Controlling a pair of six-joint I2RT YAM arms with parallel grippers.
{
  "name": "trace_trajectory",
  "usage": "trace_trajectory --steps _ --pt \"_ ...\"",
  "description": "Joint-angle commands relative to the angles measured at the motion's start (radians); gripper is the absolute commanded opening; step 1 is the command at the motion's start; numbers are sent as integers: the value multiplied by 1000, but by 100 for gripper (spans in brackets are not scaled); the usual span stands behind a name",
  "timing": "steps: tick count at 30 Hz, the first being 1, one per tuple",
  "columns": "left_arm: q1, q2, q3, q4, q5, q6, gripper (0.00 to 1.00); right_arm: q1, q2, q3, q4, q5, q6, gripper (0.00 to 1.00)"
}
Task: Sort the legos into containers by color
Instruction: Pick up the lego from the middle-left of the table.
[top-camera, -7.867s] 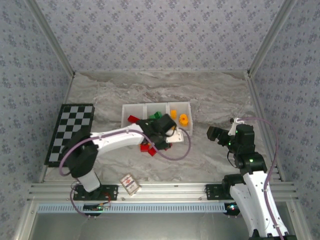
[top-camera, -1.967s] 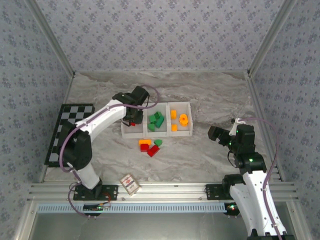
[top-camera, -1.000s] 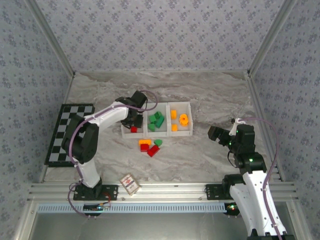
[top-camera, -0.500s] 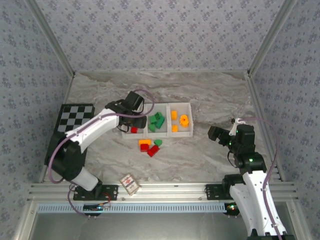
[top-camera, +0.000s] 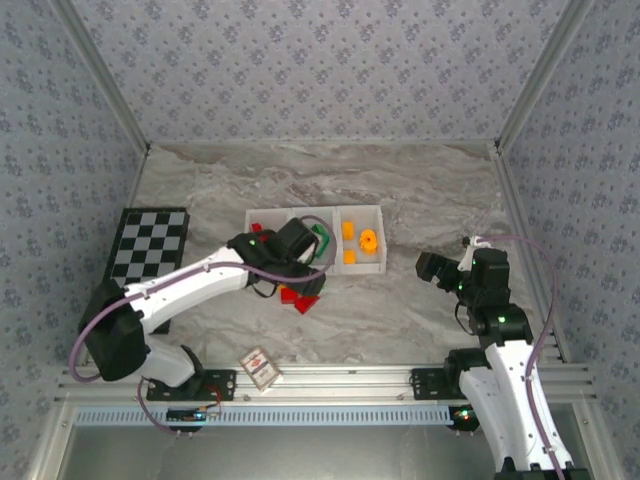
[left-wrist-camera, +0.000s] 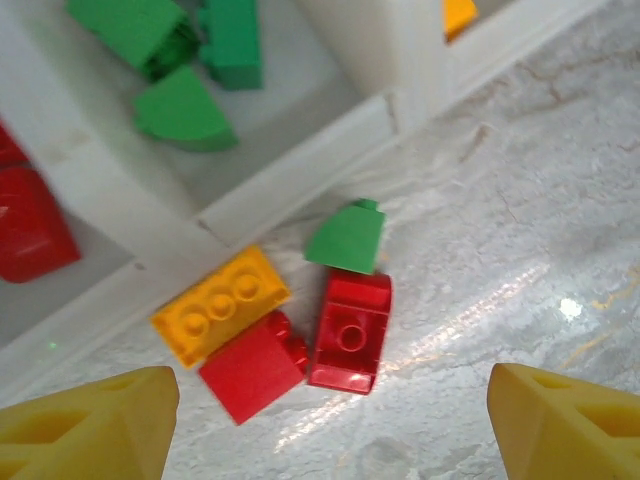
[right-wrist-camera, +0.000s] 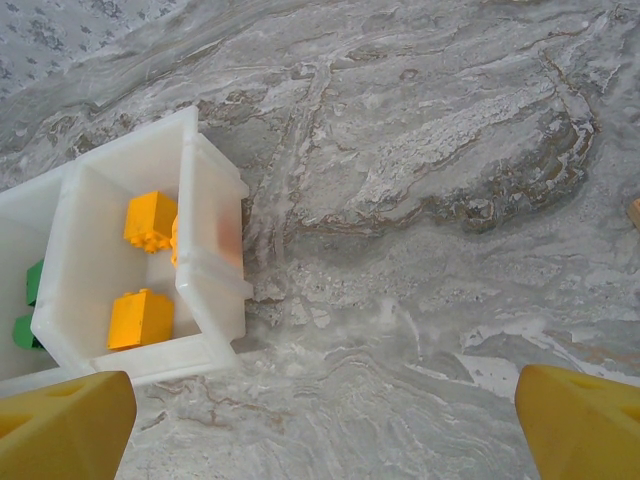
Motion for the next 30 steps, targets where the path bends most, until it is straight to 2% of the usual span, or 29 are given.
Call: trace_trajectory --steps 1,6,12,21,30 --pt "-38 67 33 -15 18 -11 81 -8 0 -3 -9 14 7 100" --pt "-89 182 81 -38 37 24 79 -7 1 -3 -8 14 8 100" --pt "-101 277 112 -61 39 58 72 -8 1 -3 -9 13 8 100" --pt "-99 336 125 -81 -15 73 69 -8 1 -4 -8 14 8 100" --pt "-85 377 128 -103 -22 76 65 -8 1 -2 -13 14 8 100"
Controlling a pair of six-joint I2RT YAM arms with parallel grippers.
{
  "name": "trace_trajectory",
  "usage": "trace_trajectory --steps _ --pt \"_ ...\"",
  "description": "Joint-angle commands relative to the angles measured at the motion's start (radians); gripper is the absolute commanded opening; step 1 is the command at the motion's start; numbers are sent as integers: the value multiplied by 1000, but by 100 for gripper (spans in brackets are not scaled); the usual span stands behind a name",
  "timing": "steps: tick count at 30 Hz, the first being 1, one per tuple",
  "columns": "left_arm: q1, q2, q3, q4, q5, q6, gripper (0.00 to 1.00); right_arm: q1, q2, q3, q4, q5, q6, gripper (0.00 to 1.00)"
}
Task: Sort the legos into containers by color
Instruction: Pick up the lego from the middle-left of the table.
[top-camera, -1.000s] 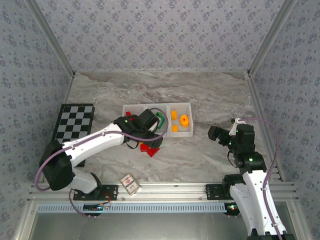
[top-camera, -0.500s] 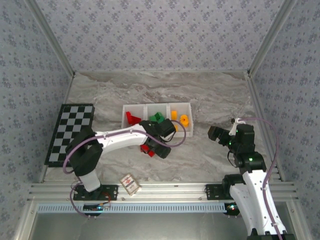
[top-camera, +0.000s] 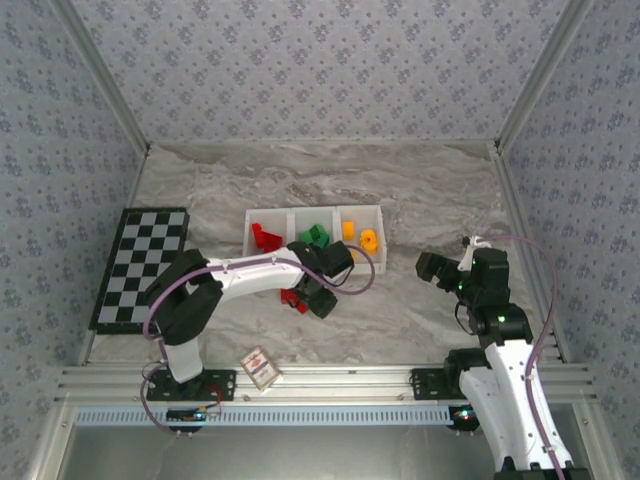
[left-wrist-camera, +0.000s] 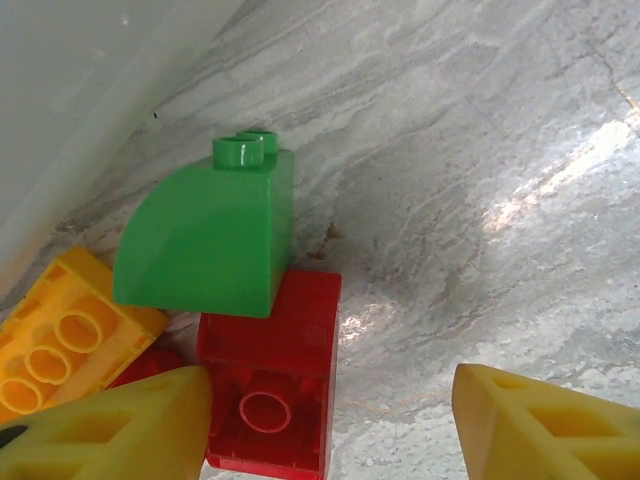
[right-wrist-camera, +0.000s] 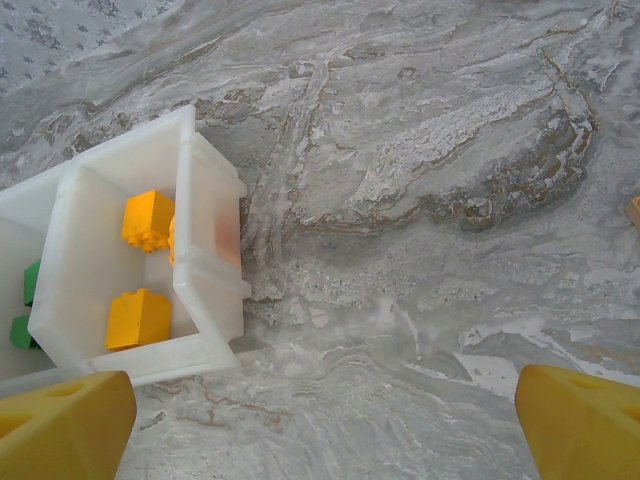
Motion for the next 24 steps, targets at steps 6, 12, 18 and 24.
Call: trace_trajectory --steps 6,12,18,24 --pt "32 8 -1 -42 -13 12 62 -7 -2 -3 -12 14 7 100" --pt "51 -32 -20 -41 -24 12 61 -7 -2 -3 -12 15 8 100" --pt "50 -36 -13 -51 -22 11 61 -6 -3 -3 -12 17 7 100" --pt "49 -18 -13 -42 4 -3 57 -6 -2 -3 -11 17 9 100"
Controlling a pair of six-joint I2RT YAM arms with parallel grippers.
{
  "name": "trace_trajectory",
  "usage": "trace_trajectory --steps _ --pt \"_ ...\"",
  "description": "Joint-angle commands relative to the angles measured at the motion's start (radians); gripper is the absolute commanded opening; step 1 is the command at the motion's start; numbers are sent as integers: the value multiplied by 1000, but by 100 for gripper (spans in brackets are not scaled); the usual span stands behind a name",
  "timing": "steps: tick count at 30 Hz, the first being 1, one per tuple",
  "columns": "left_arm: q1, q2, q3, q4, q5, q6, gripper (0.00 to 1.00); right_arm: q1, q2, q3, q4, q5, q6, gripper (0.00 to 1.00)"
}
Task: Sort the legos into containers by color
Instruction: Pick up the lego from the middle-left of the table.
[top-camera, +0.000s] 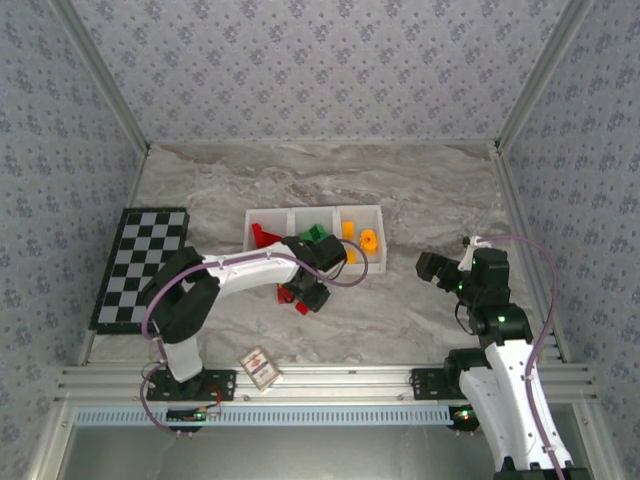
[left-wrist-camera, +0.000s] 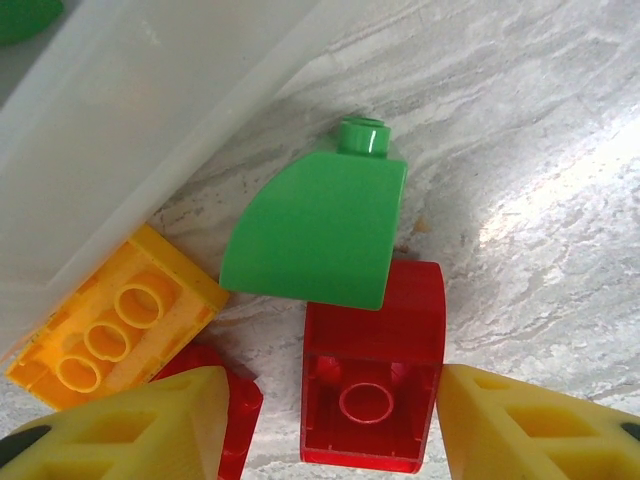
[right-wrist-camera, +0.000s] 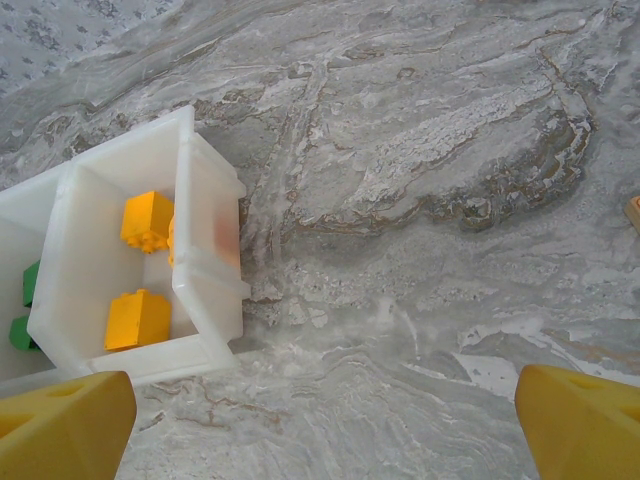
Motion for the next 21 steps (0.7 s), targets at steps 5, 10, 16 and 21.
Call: trace_trajectory --steps 5,10,16,21 --pt "-1 11 -6 -29 9 -12 57 -4 -2 -3 -11 15 9 100" --pt "0 30 -5 -34 24 -15 55 -6 -3 -5 -11 17 8 100" --pt "-3 41 -4 -26 49 -26 51 -5 -3 -5 -11 17 9 100" --pt "-13 44 6 -22 55 -28 48 -5 0 -7 -9 17 9 100"
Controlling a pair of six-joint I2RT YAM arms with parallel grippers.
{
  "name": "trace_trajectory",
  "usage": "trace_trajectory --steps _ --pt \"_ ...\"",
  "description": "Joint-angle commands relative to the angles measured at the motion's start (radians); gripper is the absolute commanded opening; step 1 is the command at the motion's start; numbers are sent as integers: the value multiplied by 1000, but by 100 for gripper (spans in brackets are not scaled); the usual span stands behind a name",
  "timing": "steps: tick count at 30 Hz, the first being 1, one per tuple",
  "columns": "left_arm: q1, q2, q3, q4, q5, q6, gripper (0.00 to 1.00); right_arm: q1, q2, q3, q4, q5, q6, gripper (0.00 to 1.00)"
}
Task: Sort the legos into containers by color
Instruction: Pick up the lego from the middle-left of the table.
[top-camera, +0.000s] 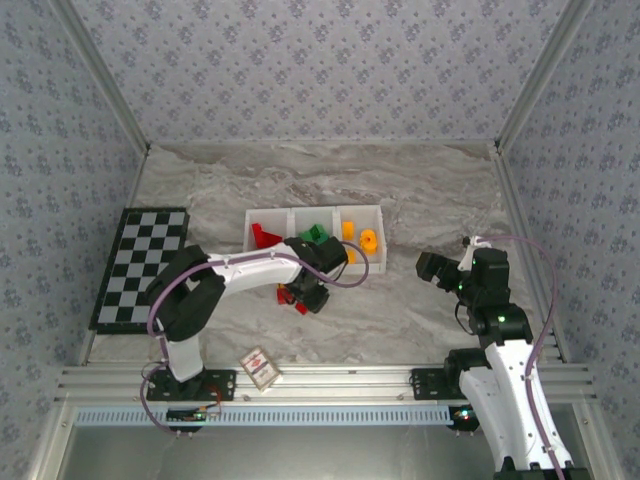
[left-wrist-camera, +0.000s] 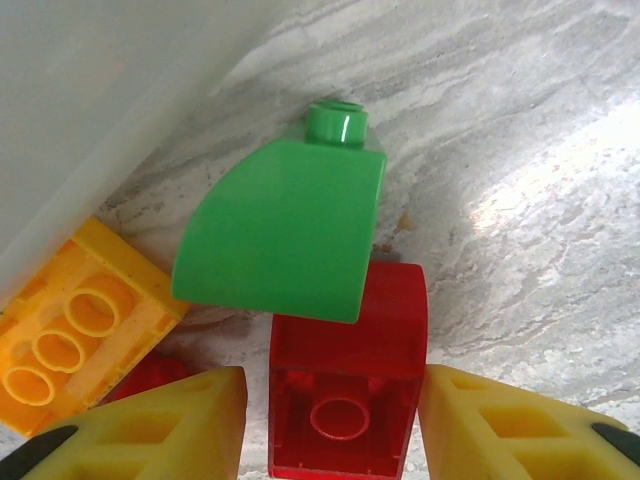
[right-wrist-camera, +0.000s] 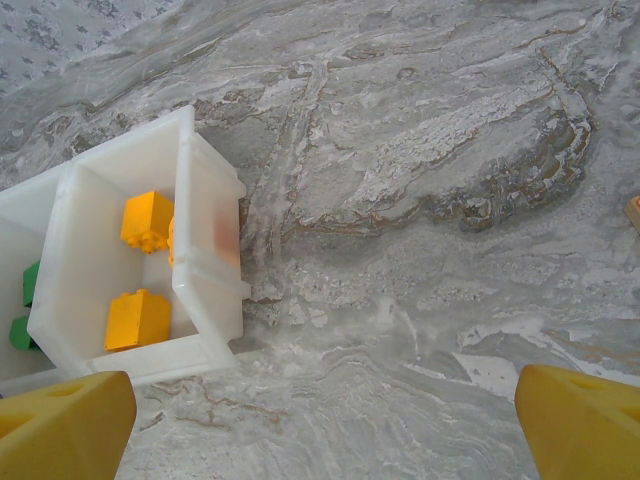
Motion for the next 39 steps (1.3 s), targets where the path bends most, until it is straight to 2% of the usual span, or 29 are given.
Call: trace_trajectory --steps 1,16,24,32,39 --pt "-14 19 9 -24 23 -13 48 -5 0 -7 -10 17 8 100" --pt "-25 84 36 -26 22 -26 48 -6 1 -7 -10 17 10 100" --pt "-24 89 47 -22 9 -42 35 -5 6 -7 -6 17 10 100" --pt "-2 -44 45 -36 -71 -79 31 -8 7 -7 -5 17 11 100" --pt "111 -197 26 -37 -109 -107 29 -9 7 -10 -5 15 10 100"
